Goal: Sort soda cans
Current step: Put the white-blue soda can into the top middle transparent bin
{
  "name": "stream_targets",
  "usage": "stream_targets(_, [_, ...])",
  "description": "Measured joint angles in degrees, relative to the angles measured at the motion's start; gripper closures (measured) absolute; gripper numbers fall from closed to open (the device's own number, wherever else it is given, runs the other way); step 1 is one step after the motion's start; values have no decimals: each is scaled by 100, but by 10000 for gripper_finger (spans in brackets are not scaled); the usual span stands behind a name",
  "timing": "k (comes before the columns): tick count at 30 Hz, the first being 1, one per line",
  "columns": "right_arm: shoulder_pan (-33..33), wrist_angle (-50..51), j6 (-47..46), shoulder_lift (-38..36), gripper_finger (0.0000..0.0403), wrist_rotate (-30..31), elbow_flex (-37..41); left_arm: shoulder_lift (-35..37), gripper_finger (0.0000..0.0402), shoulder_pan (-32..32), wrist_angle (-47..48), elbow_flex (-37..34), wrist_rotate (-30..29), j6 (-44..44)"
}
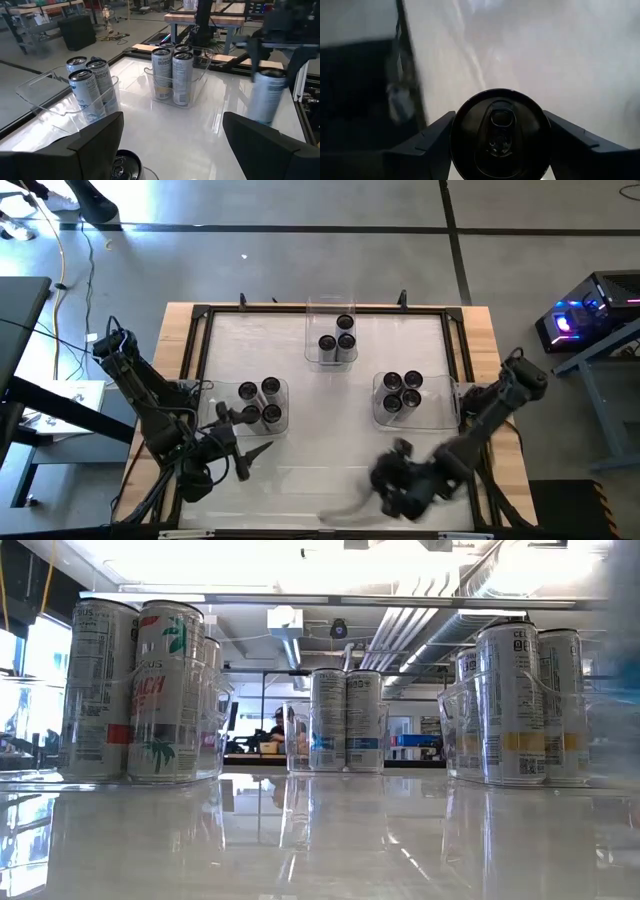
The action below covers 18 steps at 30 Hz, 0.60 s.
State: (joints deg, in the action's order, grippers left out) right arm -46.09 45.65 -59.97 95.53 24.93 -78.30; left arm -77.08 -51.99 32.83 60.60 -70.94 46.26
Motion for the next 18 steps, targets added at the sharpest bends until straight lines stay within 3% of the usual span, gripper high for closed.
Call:
stream_targets(7, [1584, -321, 2090, -2, 165, 206, -456, 0, 67, 168, -13, 0, 163, 7])
stream_targets(13, [2808, -606, 3172, 56, 165, -471, -333, 0, 67, 337, -16, 0, 345, 11])
stream_targets(18, [3323, -832, 3689, 252, 165, -985, -333, 0, 67, 430, -79, 0, 388, 10])
